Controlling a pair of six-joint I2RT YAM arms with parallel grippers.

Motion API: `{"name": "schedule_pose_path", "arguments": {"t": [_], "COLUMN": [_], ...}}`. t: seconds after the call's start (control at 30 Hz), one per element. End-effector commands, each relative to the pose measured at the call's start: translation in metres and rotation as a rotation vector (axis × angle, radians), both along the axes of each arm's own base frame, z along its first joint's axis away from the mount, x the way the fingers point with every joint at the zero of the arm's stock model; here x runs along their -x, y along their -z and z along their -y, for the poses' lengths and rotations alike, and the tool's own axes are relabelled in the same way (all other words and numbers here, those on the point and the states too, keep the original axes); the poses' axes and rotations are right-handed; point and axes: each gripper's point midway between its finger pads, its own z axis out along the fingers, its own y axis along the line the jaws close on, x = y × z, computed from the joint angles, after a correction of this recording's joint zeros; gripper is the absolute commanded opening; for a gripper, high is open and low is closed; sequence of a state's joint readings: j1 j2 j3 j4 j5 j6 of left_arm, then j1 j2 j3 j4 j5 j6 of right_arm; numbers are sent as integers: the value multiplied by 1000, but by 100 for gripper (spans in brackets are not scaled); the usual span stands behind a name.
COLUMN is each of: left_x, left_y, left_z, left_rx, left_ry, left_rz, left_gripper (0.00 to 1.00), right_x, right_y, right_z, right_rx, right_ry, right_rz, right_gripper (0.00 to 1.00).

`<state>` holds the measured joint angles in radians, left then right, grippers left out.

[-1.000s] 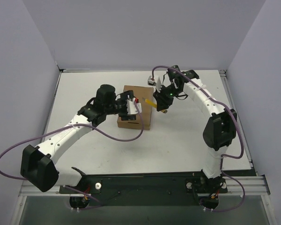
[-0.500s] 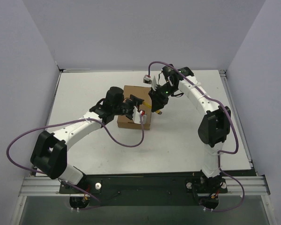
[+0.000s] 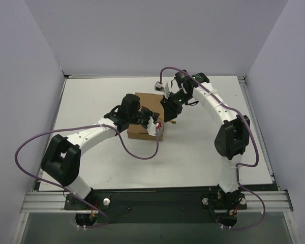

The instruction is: Unpack the express box

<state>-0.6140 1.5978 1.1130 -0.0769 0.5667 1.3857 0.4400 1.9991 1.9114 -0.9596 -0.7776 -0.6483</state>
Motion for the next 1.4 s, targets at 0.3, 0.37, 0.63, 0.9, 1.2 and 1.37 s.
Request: {"name": "schedule_pose_path", "arguments": {"t": [0.3, 0.37, 0.63, 0.9, 1.2, 1.37], "left_x": [-6, -3, -1, -3, -8, -11], "left_y": [-70, -82, -80, -79, -82, -81], "left_z": [-28, -25, -24, -28, -28, -27], "left_rx": [379, 446, 489, 493, 493, 497], "left_ry": [-200, -126, -76, -78, -69, -69], "left_rz": [-935, -987, -1061, -1076, -1101, -1103], "left_gripper": [0, 0, 0, 0, 0, 1], "right_x": [-22, -17, -45, -52, -33, -31], "right_y": [-105, -104, -110, -117, -119, -116], "right_z": [43, 37, 1, -24, -38, -37], "right_rx": [-259, -278, -359, -413, -463, -463], "right_ry": [172, 143, 190, 157, 104, 108], "right_rz": [337, 366, 345, 307, 221, 200], "right_gripper": [75, 73, 67, 59, 37, 1]}}
